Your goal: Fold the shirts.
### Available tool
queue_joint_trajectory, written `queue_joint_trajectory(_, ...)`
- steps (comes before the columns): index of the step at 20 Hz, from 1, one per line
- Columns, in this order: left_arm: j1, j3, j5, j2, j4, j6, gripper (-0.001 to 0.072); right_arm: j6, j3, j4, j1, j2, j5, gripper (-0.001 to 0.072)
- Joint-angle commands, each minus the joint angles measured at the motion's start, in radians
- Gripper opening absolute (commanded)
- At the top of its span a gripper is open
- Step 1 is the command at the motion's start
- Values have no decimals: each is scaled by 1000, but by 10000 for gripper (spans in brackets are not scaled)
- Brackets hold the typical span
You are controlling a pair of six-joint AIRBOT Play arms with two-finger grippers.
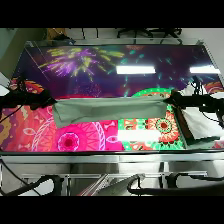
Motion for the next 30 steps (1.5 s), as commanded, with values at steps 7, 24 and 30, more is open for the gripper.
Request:
queue_joint_trajectory(7, -56, 179, 81, -393, -17, 20, 20, -181, 44, 135, 47, -258, -150, 24)
queue_joint_trajectory(24, -74, 358, -220, -380, -25, 38, 702, -14, 190, -71, 18, -346, -18, 498)
queue_joint_trajectory(30, -213, 357, -152, -381, -24, 38, 701, -18, 190, -18, 19, -349, 50, 281)
